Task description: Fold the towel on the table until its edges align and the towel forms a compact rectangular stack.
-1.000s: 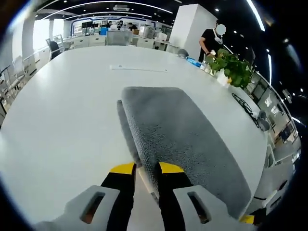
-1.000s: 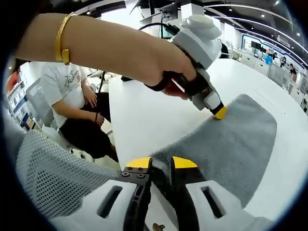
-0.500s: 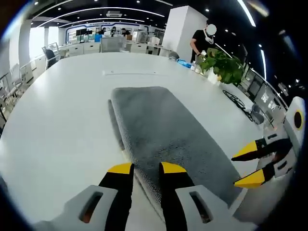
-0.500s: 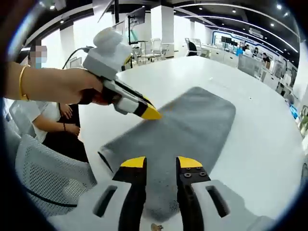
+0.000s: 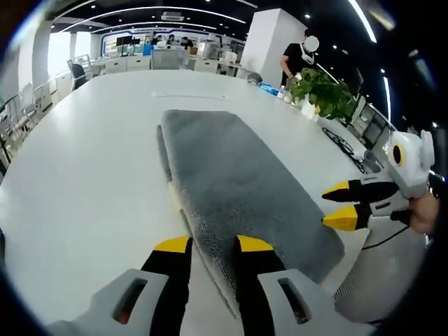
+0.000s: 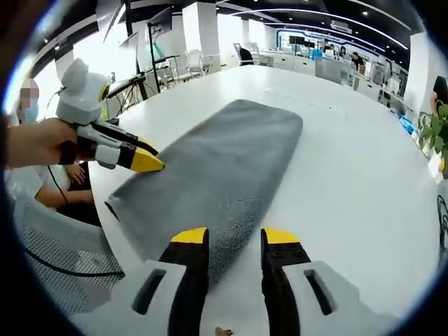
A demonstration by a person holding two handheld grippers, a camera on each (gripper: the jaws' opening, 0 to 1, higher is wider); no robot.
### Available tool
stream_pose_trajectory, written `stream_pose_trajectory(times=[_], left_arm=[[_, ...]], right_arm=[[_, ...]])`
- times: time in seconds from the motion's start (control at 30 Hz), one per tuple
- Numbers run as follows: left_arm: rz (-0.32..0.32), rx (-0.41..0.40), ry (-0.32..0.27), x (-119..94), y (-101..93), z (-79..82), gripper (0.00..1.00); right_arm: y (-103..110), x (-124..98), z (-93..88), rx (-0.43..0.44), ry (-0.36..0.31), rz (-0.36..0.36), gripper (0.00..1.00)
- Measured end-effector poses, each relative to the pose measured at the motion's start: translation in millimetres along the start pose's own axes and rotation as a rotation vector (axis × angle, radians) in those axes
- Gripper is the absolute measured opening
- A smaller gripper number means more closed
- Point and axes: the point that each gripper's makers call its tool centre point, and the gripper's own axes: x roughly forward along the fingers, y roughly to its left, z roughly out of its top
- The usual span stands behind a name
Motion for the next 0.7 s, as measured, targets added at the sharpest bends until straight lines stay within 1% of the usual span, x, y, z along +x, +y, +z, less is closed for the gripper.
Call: stream_pose_trajectory(times=[0.07,0.2,0.27,0.37,0.4,0.53,0.57,0.63,0.7], left_arm=[[0.001,0.003,0.003,-3.2,-2.8,-2.8,0.23],[-0.004,0.009,0.022,0.3,-2.1,-7.6,0.22],[-0.001,0.009,0.03,0.2,-2.7,-7.7,0.21],[0.011,0.011,0.036,1.0,-2.5,-8.6,0.21],[0.015,0.005,0.036,0.8,-2.5,-8.7,0.21],[0.017,0.005,0.028,2.4,-3.3,-10.7,0.21],[0.011,0.006,0.024,2.5,-6.0,-11.1,0.21],[-0.016,0.036,0.019,3.9,-10.0,-10.9,0.2],[-0.024,0.034,0.024,4.1,-12.5,-10.8,0.2]], right_arm=[[0.6,-0.5,-3.7,0.016,0.011,0.006,0.24],[0.1,3.4,-14.2,0.052,0.038,0.012,0.19],[1.9,4.8,-14.9,0.085,0.028,0.025,0.16],[4.3,8.5,-17.6,0.107,0.03,0.041,0.1],[2.8,11.1,-19.5,0.112,0.035,0.039,0.1],[4.8,4.1,-17.8,0.105,0.045,0.043,0.08],[4.9,3.7,-17.7,0.104,0.046,0.042,0.07],[3.4,7.1,-20.3,0.108,0.05,0.042,0.06],[0.4,4.5,-21.8,0.118,0.049,0.042,0.05]])
